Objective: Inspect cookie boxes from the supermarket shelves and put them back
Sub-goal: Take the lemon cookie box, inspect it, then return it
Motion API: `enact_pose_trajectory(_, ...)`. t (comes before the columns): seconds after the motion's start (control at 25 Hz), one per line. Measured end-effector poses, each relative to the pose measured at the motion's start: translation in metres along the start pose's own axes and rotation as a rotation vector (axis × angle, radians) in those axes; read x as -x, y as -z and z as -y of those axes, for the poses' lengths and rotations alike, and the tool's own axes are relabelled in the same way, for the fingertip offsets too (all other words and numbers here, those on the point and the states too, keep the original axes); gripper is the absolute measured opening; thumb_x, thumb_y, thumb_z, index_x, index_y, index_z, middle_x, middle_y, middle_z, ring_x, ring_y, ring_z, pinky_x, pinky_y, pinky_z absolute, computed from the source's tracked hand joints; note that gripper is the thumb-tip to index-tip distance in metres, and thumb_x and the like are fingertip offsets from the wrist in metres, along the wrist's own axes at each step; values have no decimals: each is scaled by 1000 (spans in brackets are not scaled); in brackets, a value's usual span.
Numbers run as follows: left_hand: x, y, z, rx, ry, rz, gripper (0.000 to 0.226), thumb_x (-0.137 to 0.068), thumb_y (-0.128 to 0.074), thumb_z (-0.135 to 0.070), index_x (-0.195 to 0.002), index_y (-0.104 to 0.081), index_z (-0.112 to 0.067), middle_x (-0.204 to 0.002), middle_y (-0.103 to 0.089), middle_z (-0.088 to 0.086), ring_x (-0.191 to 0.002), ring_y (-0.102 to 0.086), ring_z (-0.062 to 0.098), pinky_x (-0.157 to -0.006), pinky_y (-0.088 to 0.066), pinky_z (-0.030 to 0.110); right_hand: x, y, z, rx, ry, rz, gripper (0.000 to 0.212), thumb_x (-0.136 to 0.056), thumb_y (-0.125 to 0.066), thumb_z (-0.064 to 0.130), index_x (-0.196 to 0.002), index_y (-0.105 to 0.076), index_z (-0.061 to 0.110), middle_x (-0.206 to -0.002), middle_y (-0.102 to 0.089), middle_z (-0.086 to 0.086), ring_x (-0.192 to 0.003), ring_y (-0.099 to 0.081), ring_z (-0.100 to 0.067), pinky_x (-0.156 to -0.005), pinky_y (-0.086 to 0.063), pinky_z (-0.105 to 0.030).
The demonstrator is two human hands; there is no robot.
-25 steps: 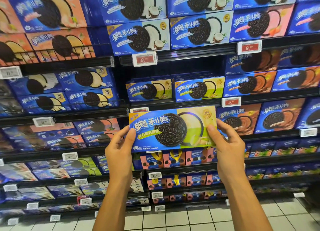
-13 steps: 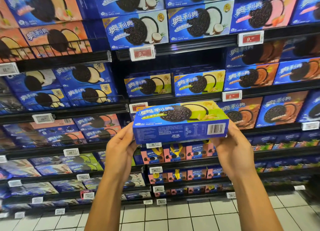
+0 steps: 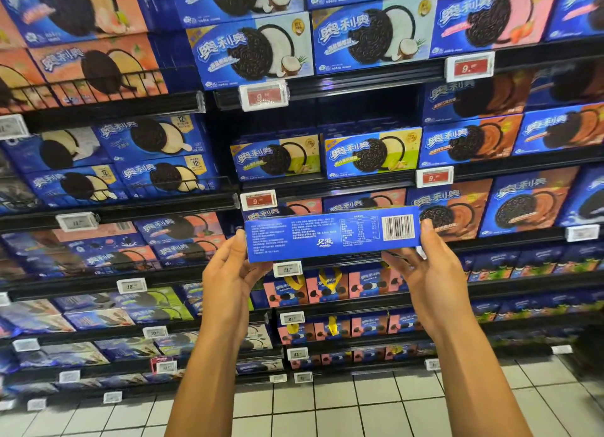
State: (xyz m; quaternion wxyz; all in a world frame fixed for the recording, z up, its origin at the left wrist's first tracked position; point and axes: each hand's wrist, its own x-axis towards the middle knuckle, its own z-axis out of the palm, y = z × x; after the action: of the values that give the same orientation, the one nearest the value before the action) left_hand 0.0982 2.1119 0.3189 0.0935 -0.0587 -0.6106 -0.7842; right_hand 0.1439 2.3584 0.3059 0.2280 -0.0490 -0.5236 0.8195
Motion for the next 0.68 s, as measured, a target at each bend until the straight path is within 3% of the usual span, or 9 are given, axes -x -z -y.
enact_pose_trajectory(0.12, -2, -4, -5, -81, 36, 8, 30, -83, -55, -54, -86, -79, -37, -83, -77, -4, -72, -70, 11, -71, -59, 28, -2, 1, -1, 38, -53, -82, 43, -98, -45, 52, -114, -69, 20, -96, -75, 3, -87, -70, -10, -77, -58, -32)
enact_pose_trajectory(0.2, -6, -5, -7, -121, 84, -38, 34, -82, -53, -58, -77, -79, -38, -73, -75, -5, -66, -69, 9, -70, -56, 31, -3, 2, 0, 168, -67, -123, 37, -103, -41, 49, -112, -69, 28, -103, -73, 7, -88, -67, -6, -85, -52, -35)
enact_pose_trajectory(0.28, -11, -5, -6, -162, 127, -88, 42, -90, -50, -59, -74, -78, -33, -71, -75, -6, -71, -69, 12, -71, -54, 33, -2, 2, 3, 270, -25, -111, 29, -101, -45, 52, -112, -68, 38, -116, -69, 14, -99, -62, 1, -90, -46, -27)
enact_pose_trajectory(0.36, -14, -3, -4, -172, 157, -108, 44, -94, -46, -60, -83, -76, -29, -76, -77, -6, -80, -70, 16, -72, -53, 34, 2, -1, 7, 291, 18, -66, 28, -91, -50, 61, -105, -69, 46, -114, -70, 22, -104, -62, 7, -89, -45, -18)
enact_pose_trajectory(0.52, -18, 0, 0, -146, 177, -82, 41, -95, -45, -58, -100, -71, -28, -84, -78, -5, -85, -73, 17, -74, -56, 37, 4, -5, 7, 241, 61, -47, 33, -87, -53, 53, -95, -77, 33, -91, -76, 9, -88, -69, 0, -77, -54, -17)
enact_pose_trajectory(0.68, -14, 2, -1, -125, 108, -12, 33, -102, -43, -46, -103, -68, -24, -94, -77, -4, -93, -71, 16, -85, -53, 36, 2, -4, 3, 178, -1, -73, 38, -93, -50, 52, -107, -74, 26, -103, -77, 8, -103, -68, -6, -92, -53, -26)
